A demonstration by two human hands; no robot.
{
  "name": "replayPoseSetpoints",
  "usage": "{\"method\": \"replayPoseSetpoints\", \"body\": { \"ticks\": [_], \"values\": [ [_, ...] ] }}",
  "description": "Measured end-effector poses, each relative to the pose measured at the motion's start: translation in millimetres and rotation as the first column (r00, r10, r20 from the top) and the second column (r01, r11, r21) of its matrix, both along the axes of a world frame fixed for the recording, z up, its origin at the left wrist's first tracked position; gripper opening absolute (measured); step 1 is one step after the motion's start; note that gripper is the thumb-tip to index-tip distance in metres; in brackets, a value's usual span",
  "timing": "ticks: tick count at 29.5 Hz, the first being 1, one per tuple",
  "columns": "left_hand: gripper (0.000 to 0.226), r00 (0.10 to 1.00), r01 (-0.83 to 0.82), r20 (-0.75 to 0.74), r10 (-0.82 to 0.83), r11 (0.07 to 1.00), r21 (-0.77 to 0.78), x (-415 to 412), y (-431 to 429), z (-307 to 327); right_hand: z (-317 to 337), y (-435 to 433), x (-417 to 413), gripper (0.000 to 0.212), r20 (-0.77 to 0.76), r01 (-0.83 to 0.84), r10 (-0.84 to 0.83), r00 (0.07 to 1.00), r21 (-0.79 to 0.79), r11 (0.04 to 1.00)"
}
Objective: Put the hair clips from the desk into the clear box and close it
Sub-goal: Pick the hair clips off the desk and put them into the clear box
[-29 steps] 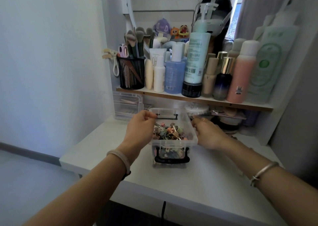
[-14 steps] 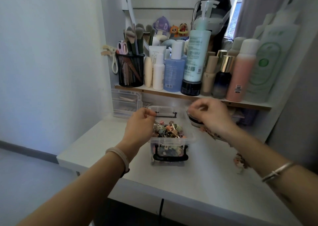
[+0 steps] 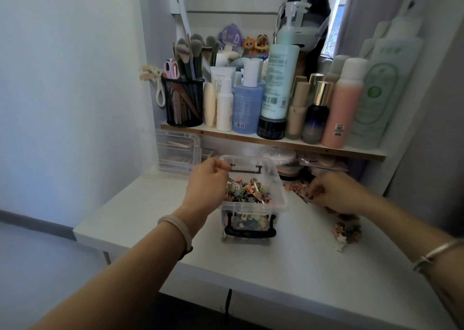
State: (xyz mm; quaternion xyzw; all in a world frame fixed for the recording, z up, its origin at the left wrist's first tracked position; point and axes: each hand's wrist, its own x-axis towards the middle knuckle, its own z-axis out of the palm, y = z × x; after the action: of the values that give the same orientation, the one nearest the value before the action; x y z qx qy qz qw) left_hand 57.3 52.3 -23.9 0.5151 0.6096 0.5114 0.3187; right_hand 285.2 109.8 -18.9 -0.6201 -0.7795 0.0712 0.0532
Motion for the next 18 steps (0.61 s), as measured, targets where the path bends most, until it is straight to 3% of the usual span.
{"method": "replayPoseSetpoints", "body": {
  "ticks": [6, 13, 18],
  "values": [
    [0.019, 1.000, 0.001, 0.018, -0.001, 1.000, -0.006, 1.1, 1.2, -0.2, -17.0, 5.9, -4.1, 0.023, 0.072, 0.034, -0.037, 0.997, 0.046, 0.998],
    [0.024, 1.000, 0.006, 0.008, -0.006, 1.000, -0.004, 1.1, 0.9, -0.1, -20.4, 16.3, -18.4, 0.023, -0.068, 0.052, -0.040, 0.997, 0.180, 0.982],
    [0.026, 1.000, 0.020, 0.006, -0.020, 1.000, -0.003, 0.3, 0.4, 0.7, -26.8, 19.1, -32.2, 0.019, 0.003, 0.054, -0.054, 0.999, 0.067, 0.996]
  ]
}}
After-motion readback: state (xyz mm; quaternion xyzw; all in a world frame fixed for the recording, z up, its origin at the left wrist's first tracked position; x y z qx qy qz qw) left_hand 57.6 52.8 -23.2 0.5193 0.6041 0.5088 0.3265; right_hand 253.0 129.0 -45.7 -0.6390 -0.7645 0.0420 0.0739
